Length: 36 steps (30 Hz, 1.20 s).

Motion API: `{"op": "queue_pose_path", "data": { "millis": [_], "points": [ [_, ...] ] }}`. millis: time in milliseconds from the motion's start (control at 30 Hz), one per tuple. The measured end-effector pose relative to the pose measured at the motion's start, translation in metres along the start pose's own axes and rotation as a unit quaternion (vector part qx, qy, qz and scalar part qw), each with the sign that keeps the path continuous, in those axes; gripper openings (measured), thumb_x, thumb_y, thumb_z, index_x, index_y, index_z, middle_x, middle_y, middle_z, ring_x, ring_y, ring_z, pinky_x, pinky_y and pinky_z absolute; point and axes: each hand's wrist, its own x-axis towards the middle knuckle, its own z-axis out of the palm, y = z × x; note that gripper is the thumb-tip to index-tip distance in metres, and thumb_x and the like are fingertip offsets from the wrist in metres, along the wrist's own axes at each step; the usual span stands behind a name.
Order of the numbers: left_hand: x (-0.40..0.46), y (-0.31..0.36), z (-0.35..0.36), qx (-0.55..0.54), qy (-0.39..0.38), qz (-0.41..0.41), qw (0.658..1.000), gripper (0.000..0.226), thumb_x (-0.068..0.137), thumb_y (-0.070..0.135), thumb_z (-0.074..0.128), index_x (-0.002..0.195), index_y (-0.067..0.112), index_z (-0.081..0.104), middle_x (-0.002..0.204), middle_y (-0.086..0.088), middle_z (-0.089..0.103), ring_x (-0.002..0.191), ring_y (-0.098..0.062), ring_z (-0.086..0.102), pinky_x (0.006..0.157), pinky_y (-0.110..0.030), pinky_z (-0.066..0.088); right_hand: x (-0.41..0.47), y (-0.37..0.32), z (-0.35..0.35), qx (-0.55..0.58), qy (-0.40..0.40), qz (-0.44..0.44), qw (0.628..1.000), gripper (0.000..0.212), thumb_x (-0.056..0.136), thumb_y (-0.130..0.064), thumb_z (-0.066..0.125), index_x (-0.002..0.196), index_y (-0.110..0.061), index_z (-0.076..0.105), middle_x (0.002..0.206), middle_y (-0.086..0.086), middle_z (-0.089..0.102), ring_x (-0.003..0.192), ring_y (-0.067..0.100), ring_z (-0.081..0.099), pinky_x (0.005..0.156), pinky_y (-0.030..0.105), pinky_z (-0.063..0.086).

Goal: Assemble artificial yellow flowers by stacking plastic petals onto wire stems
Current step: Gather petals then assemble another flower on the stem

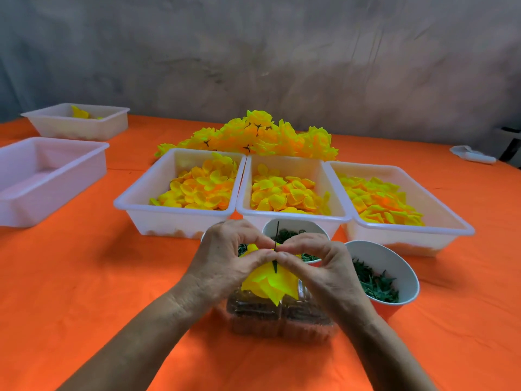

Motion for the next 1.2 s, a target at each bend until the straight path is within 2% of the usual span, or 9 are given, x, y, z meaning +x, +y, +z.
{"op": "queue_pose_path", "data": {
  "millis": [67, 133, 267, 433, 667, 800, 967, 1100, 1200],
  "points": [
    [-0.001, -0.002, 0.001, 0.015, 0.015, 0.009, 1.0, 0.011, 0.069, 0.01, 0.081, 0.079, 0.012, 0.078, 0.08, 0.002, 0.069, 0.083, -0.011, 0.062, 0.079, -0.036, 0.049, 0.001, 0.002, 0.001, -0.012, 0.002, -0.009, 1.0, 0.012, 0.069, -0.014, 0.081, 0.069, -0.025, 0.075, 0.076, -0.003, 0.071, 0.091, 0.019, 0.063, 0.082, 0.038, 0.051],
    [-0.002, -0.004, 0.001, 0.022, 0.02, 0.023, 0.999, 0.01, 0.068, 0.009, 0.082, 0.077, 0.013, 0.078, 0.078, 0.004, 0.067, 0.082, -0.007, 0.06, 0.078, -0.032, 0.048, 0.0, 0.006, 0.001, -0.016, 0.006, -0.032, 0.999, 0.006, 0.067, -0.022, 0.079, 0.067, -0.025, 0.074, 0.077, -0.006, 0.07, 0.092, 0.018, 0.062, 0.083, 0.032, 0.049],
    [-0.003, -0.012, 0.003, 0.001, 0.015, 0.046, 0.999, 0.012, 0.069, 0.022, 0.075, 0.073, 0.011, 0.076, 0.078, 0.005, 0.066, 0.082, -0.005, 0.06, 0.078, -0.029, 0.048, -0.001, 0.012, 0.004, -0.032, 0.018, -0.089, 0.995, 0.003, 0.069, -0.026, 0.075, 0.068, -0.024, 0.073, 0.078, -0.007, 0.069, 0.093, 0.016, 0.058, 0.081, 0.023, 0.046],
    [-0.004, -0.021, 0.01, 0.003, 0.036, 0.079, 0.996, 0.008, 0.071, 0.022, 0.073, 0.072, 0.014, 0.074, 0.079, 0.009, 0.064, 0.083, -0.012, 0.059, 0.074, -0.036, 0.049, 0.001, 0.021, 0.004, -0.036, 0.017, -0.111, 0.993, 0.008, 0.071, -0.02, 0.076, 0.066, -0.019, 0.07, 0.077, -0.004, 0.067, 0.092, 0.022, 0.057, 0.08, 0.027, 0.046],
    [-0.009, -0.024, 0.013, 0.016, 0.039, 0.109, 0.993, 0.025, 0.079, 0.031, 0.063, 0.071, 0.008, 0.071, 0.082, 0.007, 0.063, 0.085, -0.016, 0.058, 0.075, -0.05, 0.048, 0.0, 0.021, 0.005, -0.022, 0.015, -0.101, 0.995, 0.008, 0.071, -0.015, 0.074, 0.066, -0.013, 0.069, 0.077, -0.003, 0.067, 0.09, 0.02, 0.059, 0.08, 0.029, 0.048],
    [-0.008, -0.016, 0.007, 0.069, 0.03, 0.109, 0.991, 0.023, 0.075, 0.033, 0.069, 0.072, 0.01, 0.074, 0.081, 0.01, 0.063, 0.086, -0.006, 0.056, 0.08, -0.041, 0.045, -0.002, 0.008, 0.001, -0.049, 0.004, -0.074, 0.996, 0.008, 0.071, -0.012, 0.08, 0.068, -0.014, 0.073, 0.078, -0.004, 0.068, 0.094, 0.02, 0.058, 0.082, 0.031, 0.047],
    [-0.008, -0.007, -0.004, 0.043, 0.042, 0.064, 0.996, 0.017, 0.074, 0.021, 0.067, 0.082, 0.012, 0.077, 0.082, 0.012, 0.066, 0.088, -0.001, 0.058, 0.083, -0.025, 0.046, 0.002, -0.012, -0.001, -0.12, -0.013, -0.07, 0.99, 0.012, 0.068, -0.021, 0.082, 0.079, -0.023, 0.076, 0.084, -0.008, 0.069, 0.098, 0.015, 0.056, 0.085, 0.035, 0.045],
    [-0.013, -0.005, -0.009, 0.029, 0.078, 0.044, 0.996, 0.016, 0.075, 0.02, 0.066, 0.078, 0.009, 0.077, 0.08, 0.021, 0.063, 0.086, 0.006, 0.06, 0.081, -0.019, 0.046, 0.006, -0.018, 0.004, -0.152, -0.02, -0.07, 0.986, 0.009, 0.068, -0.017, 0.082, 0.075, -0.016, 0.077, 0.08, -0.006, 0.069, 0.095, 0.018, 0.055, 0.087, 0.04, 0.044],
    [-0.016, -0.006, -0.011, 0.033, 0.074, 0.034, 0.996, 0.017, 0.074, 0.024, 0.067, 0.078, 0.011, 0.077, 0.081, 0.018, 0.065, 0.087, 0.002, 0.061, 0.081, -0.017, 0.045, 0.009, -0.016, 0.004, -0.171, -0.018, -0.087, 0.981, 0.008, 0.068, -0.015, 0.083, 0.073, -0.013, 0.076, 0.076, -0.006, 0.067, 0.091, 0.021, 0.056, 0.083, 0.042, 0.046]
  ]
}}
